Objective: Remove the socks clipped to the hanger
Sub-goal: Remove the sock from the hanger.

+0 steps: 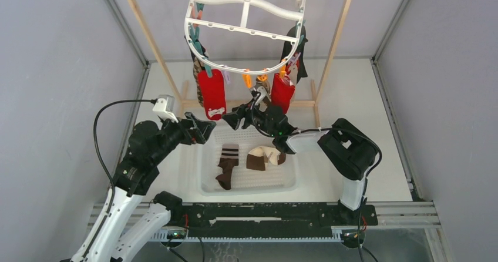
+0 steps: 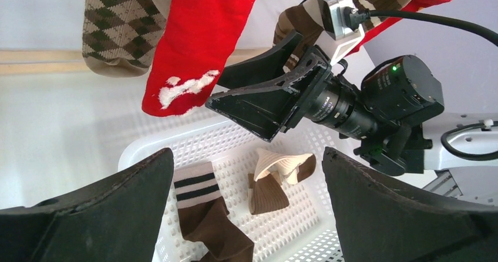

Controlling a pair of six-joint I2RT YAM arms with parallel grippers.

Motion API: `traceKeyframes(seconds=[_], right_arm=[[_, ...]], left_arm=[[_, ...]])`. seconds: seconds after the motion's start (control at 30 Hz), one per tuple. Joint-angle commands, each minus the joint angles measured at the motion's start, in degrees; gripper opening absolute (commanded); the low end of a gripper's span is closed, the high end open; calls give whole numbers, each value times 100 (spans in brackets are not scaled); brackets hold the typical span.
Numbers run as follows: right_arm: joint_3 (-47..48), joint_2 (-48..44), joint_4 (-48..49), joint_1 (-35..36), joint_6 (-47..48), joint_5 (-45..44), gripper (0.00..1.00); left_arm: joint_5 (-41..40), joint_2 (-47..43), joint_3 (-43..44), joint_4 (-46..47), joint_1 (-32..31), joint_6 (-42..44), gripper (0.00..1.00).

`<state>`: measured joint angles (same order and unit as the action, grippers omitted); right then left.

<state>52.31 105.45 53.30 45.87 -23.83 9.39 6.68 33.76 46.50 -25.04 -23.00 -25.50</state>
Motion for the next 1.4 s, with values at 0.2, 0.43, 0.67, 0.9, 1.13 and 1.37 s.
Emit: traceKeyframes(seconds=[0.2,0.43,0.67,0.9,1.13,1.37], right_arm=[[630,375,967,-37,-657,958,71],[853,582,919,-29,-849,1071,71],[931,703,880,-30,-1020,1215,59],[938,681,816,-37,-1269,1456,26],[933,573,604,-42,-1484,1654,5],[774,280,210,-13,-1645,1663,0]], left_arm=[[115,62,-106,126,24,40,100],[132,52,-119,122,23,39,100],[147,15,-132,109,24,35,100],[151,-15,-150,113,24,7,100],[167,-33,-185,139,24,-15,100],[194,-43,-246,226,17,-53,100]])
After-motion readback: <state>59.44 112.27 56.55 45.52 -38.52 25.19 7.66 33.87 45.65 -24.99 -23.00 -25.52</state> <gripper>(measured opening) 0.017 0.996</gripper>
